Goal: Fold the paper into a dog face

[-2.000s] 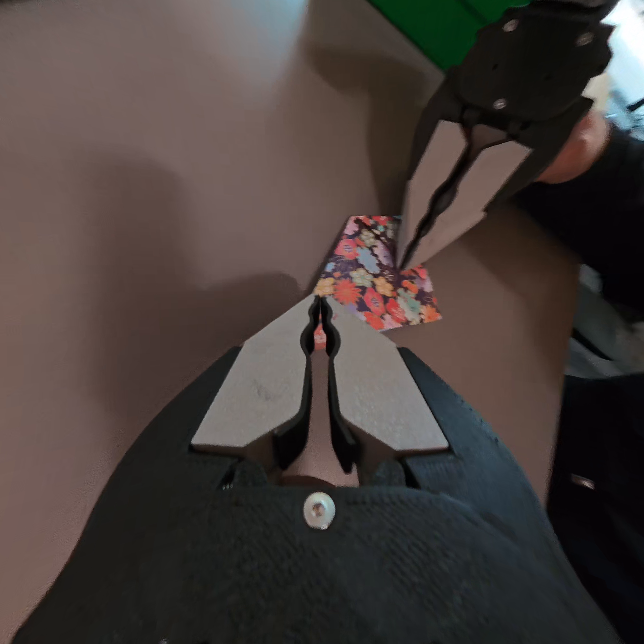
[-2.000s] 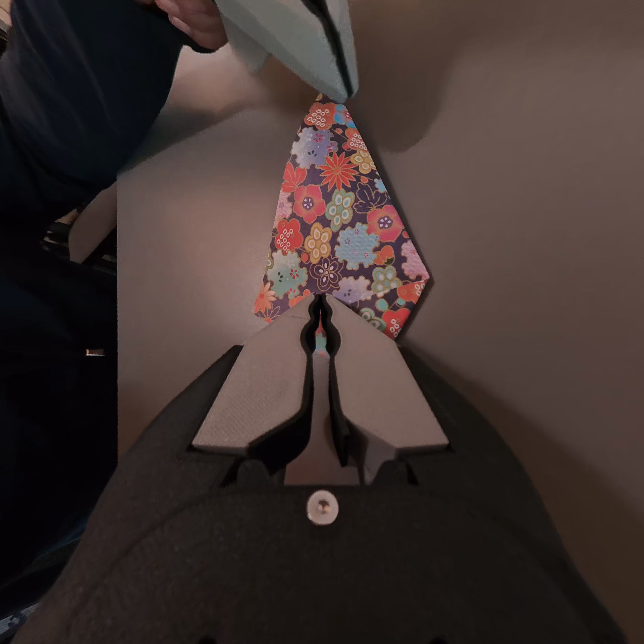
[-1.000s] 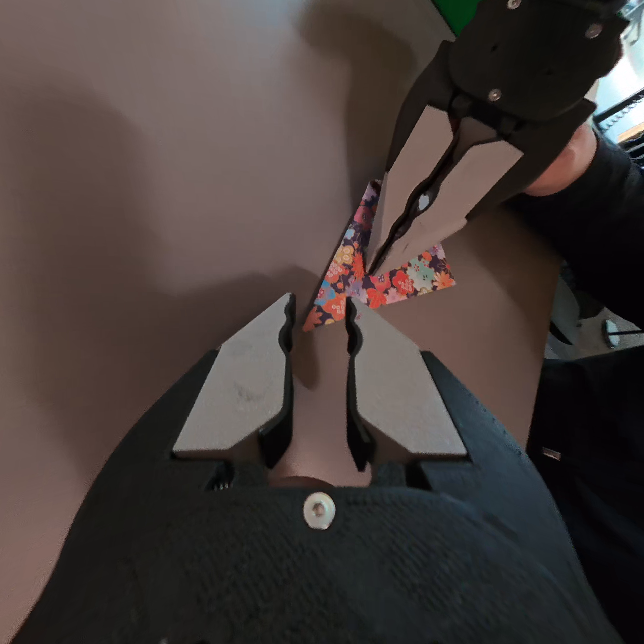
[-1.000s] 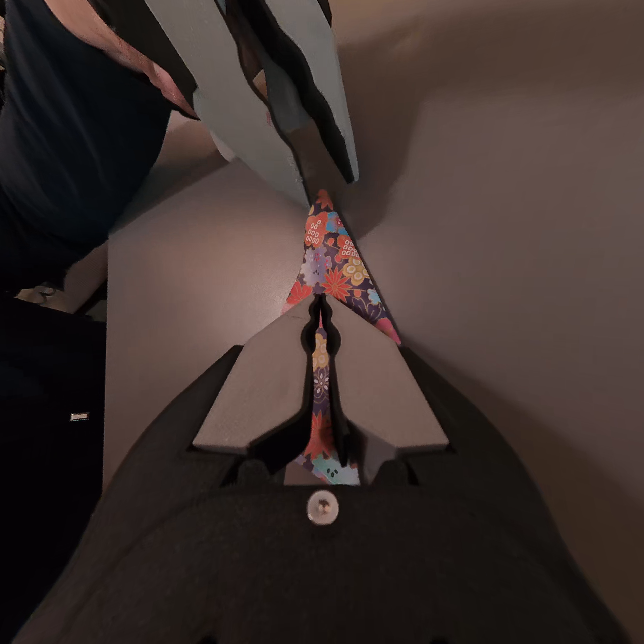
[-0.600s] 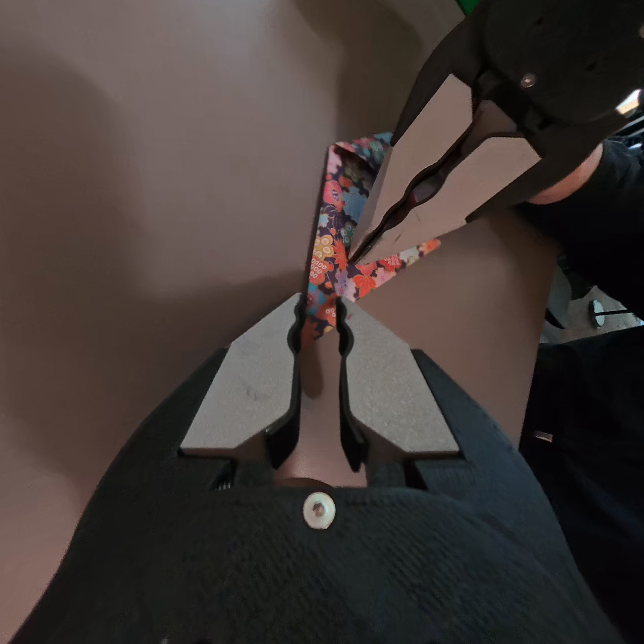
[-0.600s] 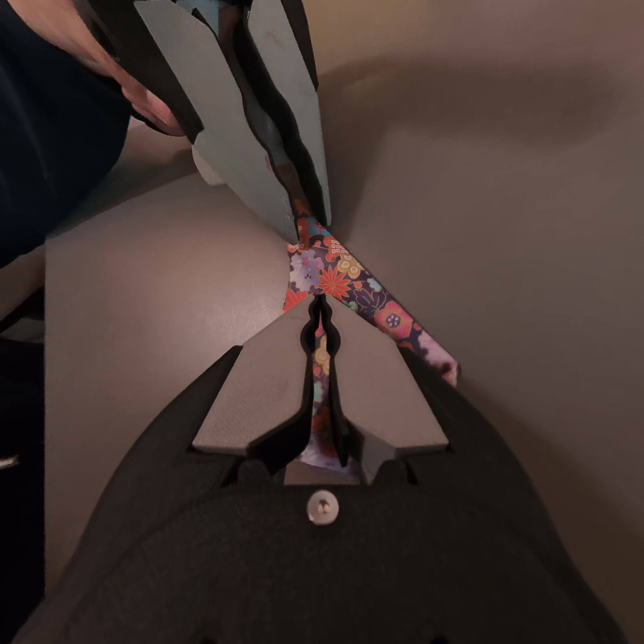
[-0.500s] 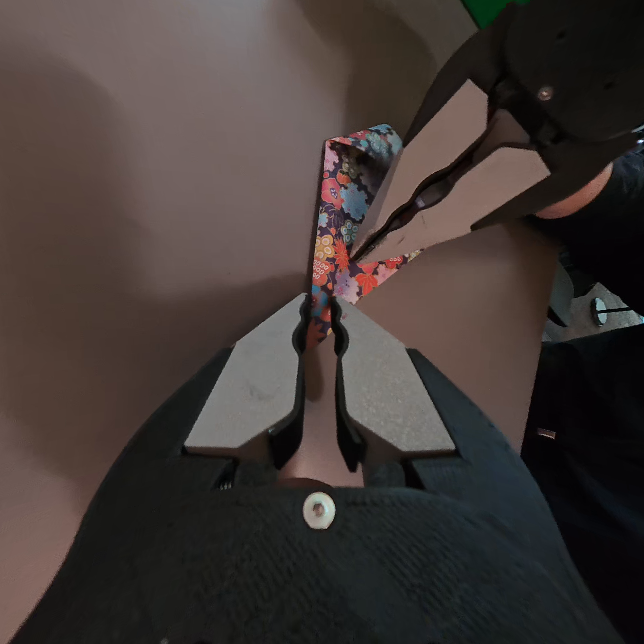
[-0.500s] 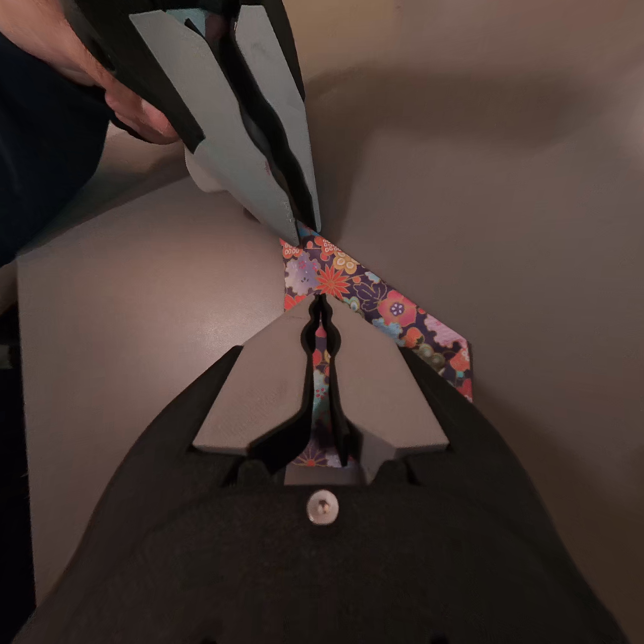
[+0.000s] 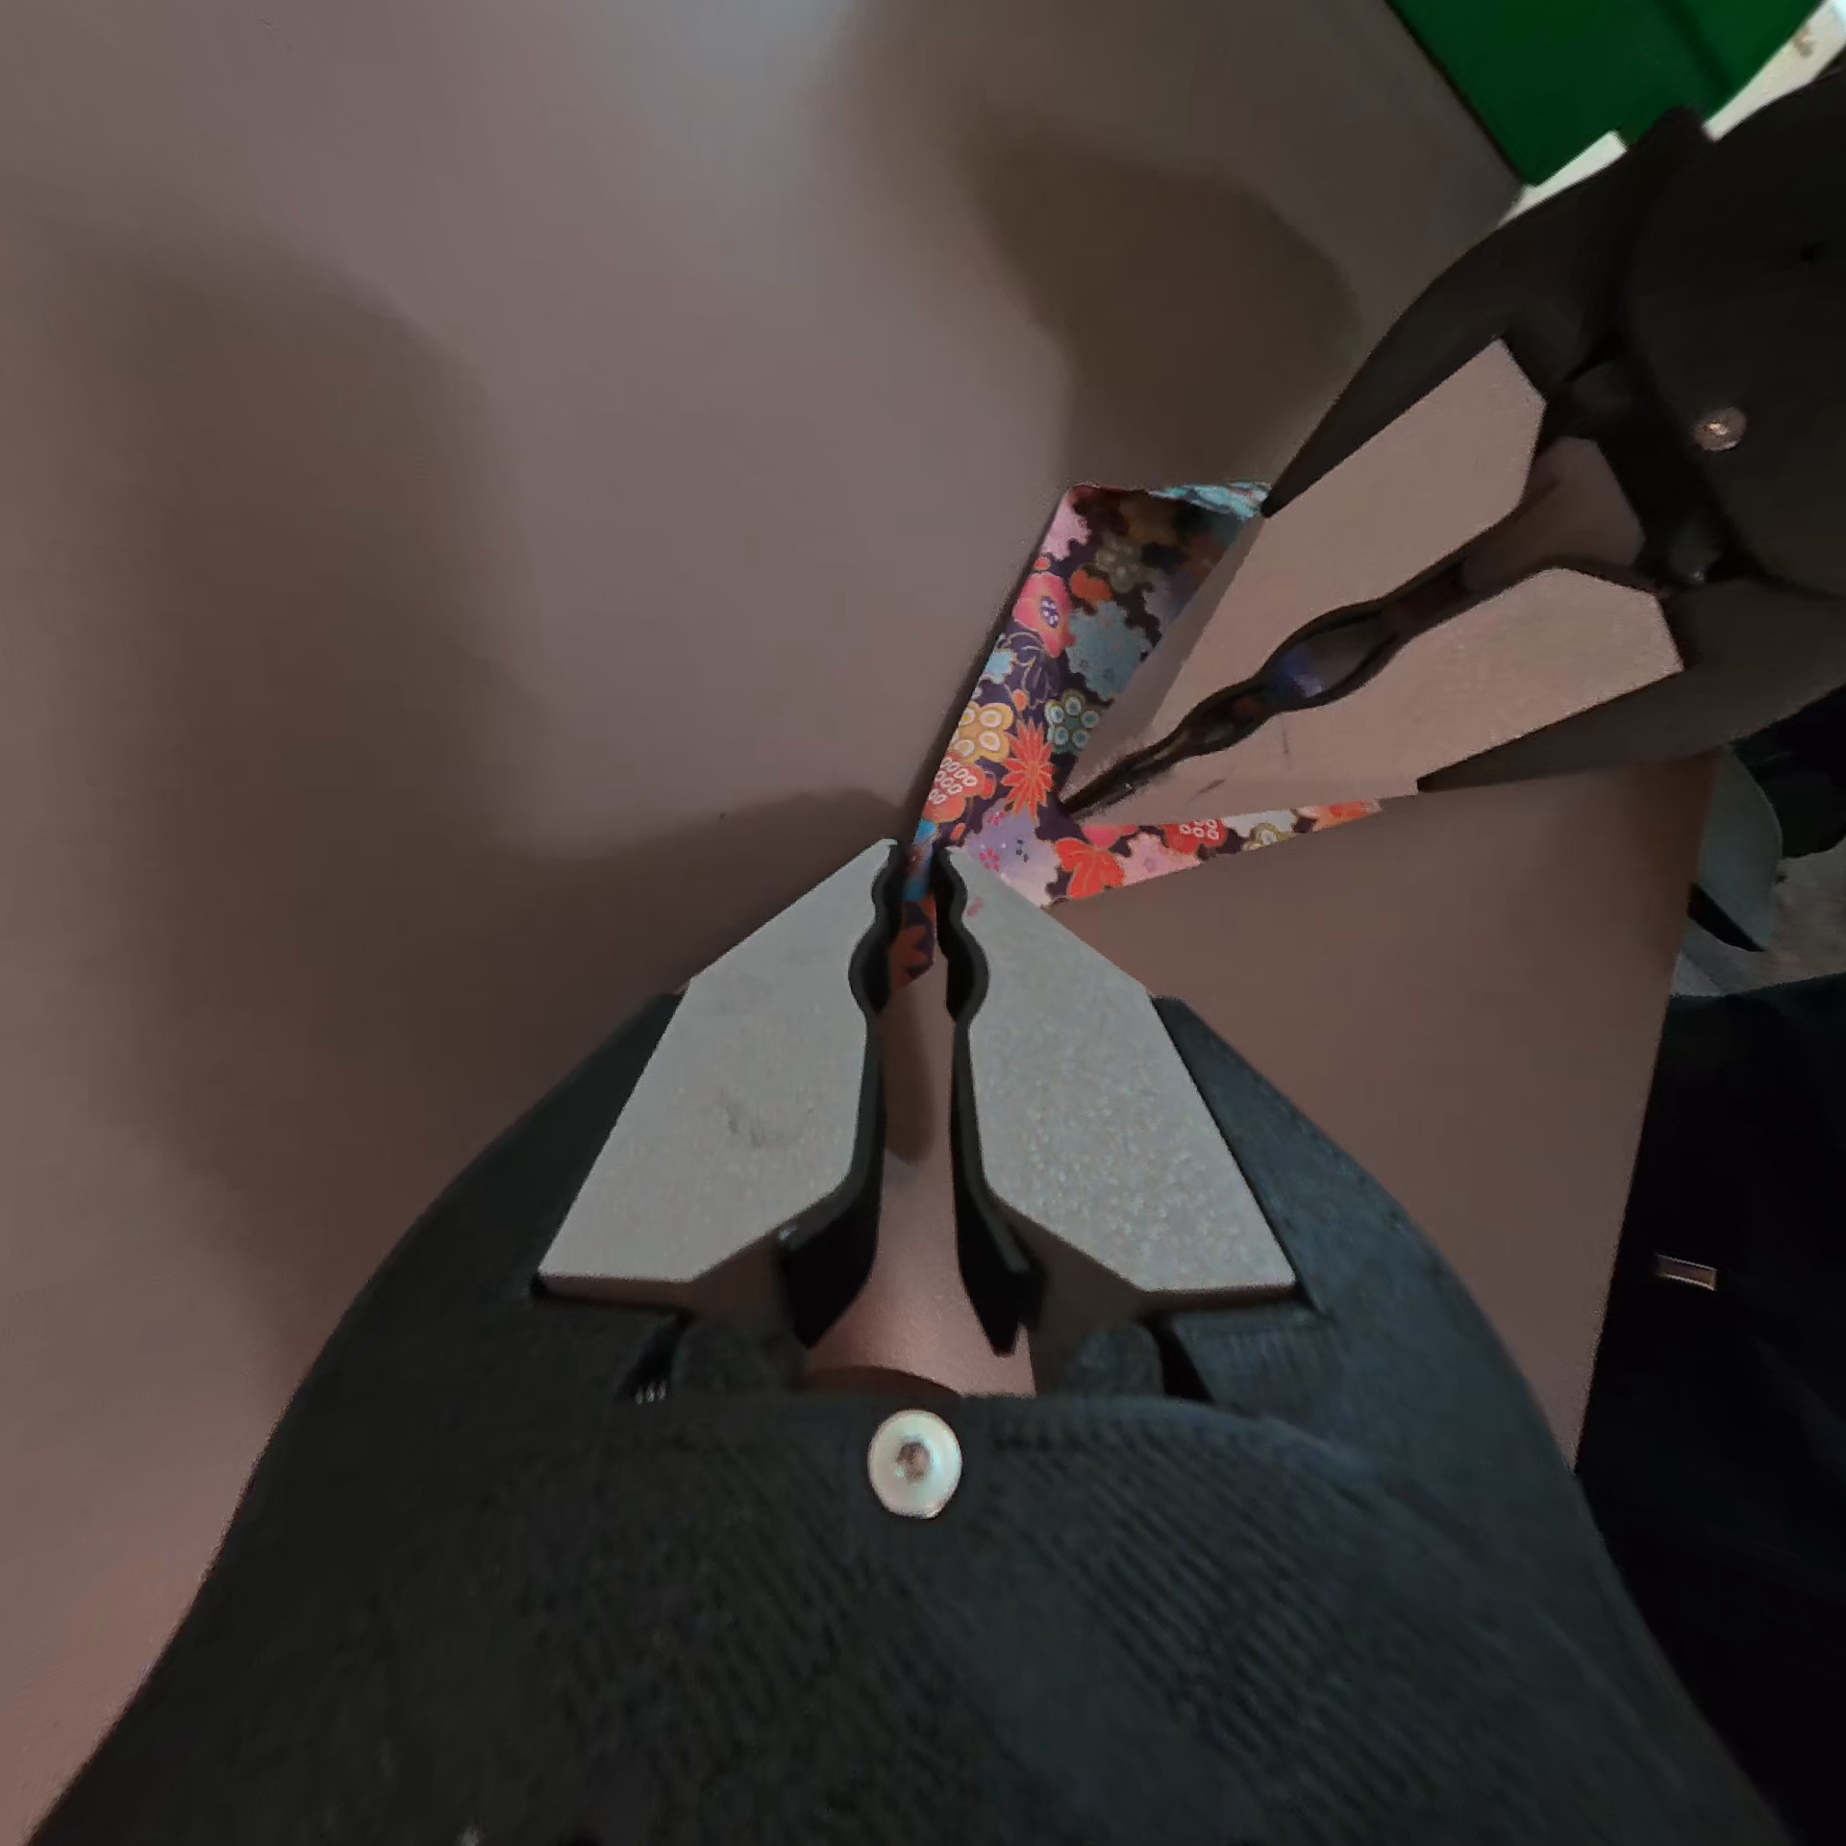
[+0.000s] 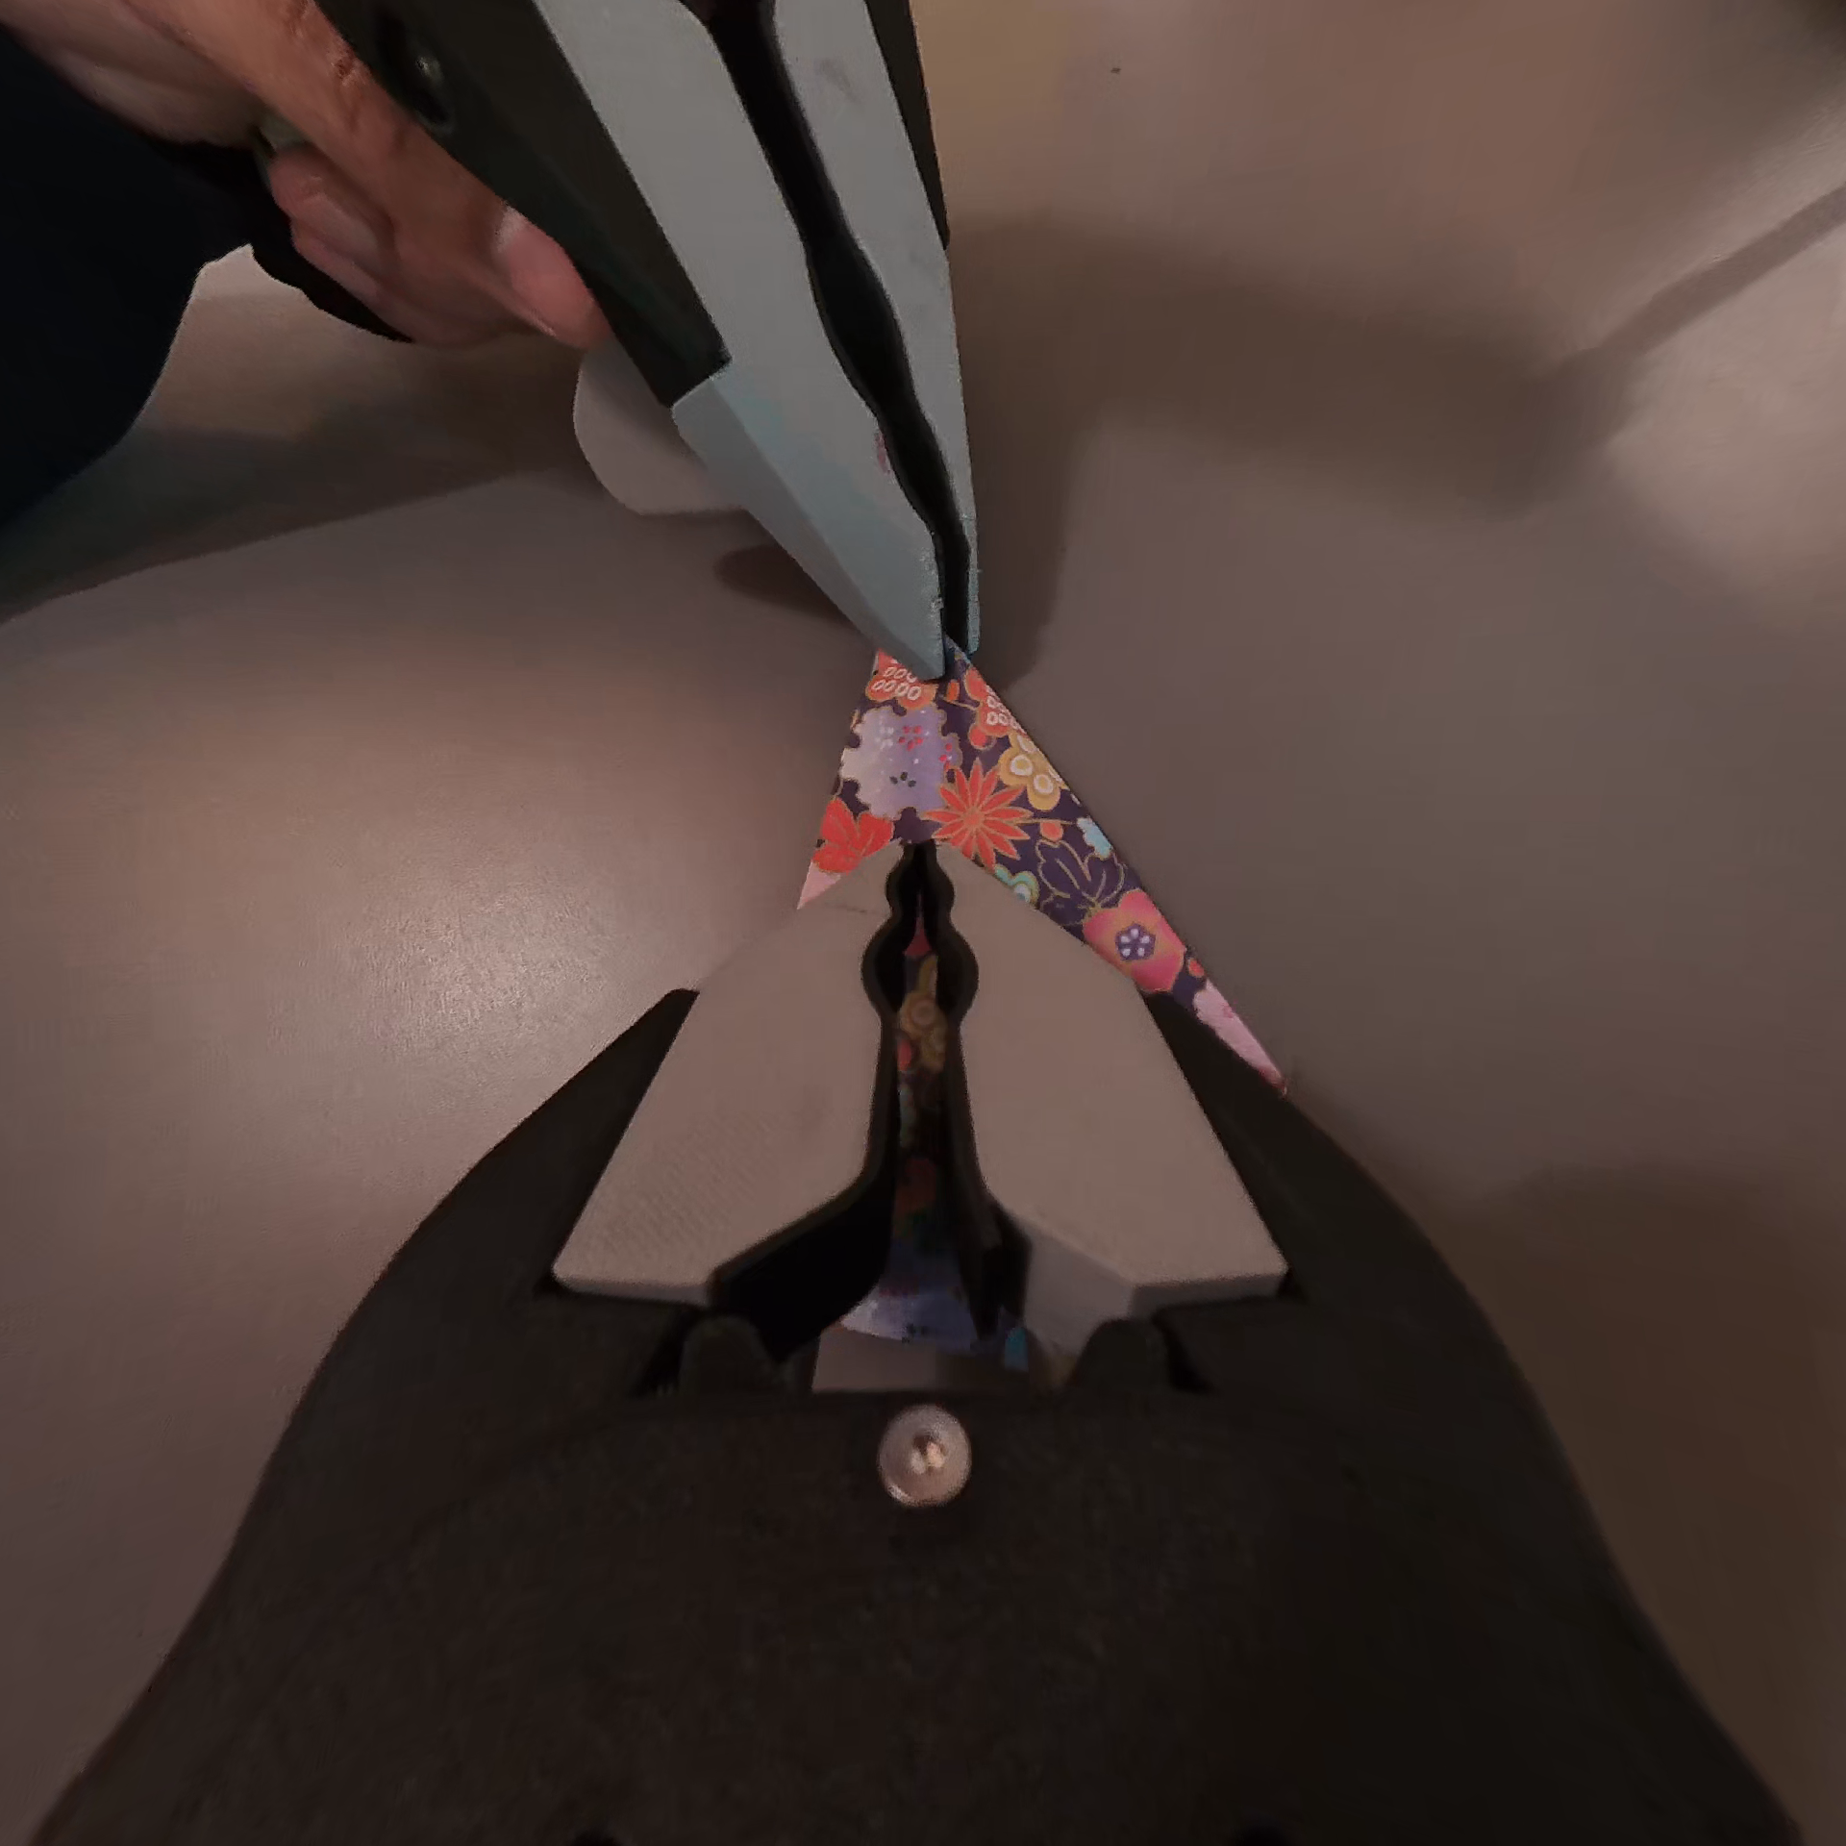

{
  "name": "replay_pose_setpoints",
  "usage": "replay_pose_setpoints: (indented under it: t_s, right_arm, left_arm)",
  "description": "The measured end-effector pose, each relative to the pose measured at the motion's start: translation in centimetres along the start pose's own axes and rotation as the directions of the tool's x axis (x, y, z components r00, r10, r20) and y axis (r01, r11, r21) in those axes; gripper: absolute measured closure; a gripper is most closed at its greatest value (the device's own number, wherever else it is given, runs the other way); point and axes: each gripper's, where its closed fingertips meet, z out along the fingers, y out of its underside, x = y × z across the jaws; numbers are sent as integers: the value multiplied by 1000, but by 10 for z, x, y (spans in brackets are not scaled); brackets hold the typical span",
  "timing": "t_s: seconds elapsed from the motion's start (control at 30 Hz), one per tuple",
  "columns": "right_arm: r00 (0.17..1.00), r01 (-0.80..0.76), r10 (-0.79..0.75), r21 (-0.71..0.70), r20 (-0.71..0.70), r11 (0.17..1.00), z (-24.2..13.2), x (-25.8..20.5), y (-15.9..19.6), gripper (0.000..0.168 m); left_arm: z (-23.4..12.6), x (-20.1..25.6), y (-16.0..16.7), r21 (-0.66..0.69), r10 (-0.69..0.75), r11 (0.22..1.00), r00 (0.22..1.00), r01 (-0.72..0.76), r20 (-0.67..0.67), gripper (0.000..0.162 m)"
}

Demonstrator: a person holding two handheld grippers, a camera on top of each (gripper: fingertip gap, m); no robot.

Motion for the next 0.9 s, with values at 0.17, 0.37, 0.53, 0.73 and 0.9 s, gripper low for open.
replay_pose_setpoints:
  t_s: [0.17, 0.37, 0.53, 0.73, 0.9]
  right_arm:
    - [1000, 17, -17, -4, -6, 1000, 0, -2, 0, 168]
    - [1000, 12, -12, -5, 6, 1000, 0, -5, 0, 168]
    - [999, 14, -14, -10, 33, 1000, 0, -13, -1, 168]
    - [988, 19, -21, 13, 154, 1000, -17, -27, -14, 168]
    - [983, 2, -6, 26, 181, 1000, -38, 1, -18, 168]
  left_arm:
    - [0, -1, -1, 2, 8, 1000, 1000, -8, 8, 159]
    - [1, -2, -1, 0, 20, 1000, 1000, -20, 23, 159]
    - [1, -4, -1, 0, 33, 999, 999, -33, 35, 160]
    - [-1, -6, 2, -27, 75, 997, 995, -73, 64, 162]
    - [-4, -4, 3, -40, 102, 994, 994, -100, 46, 162]
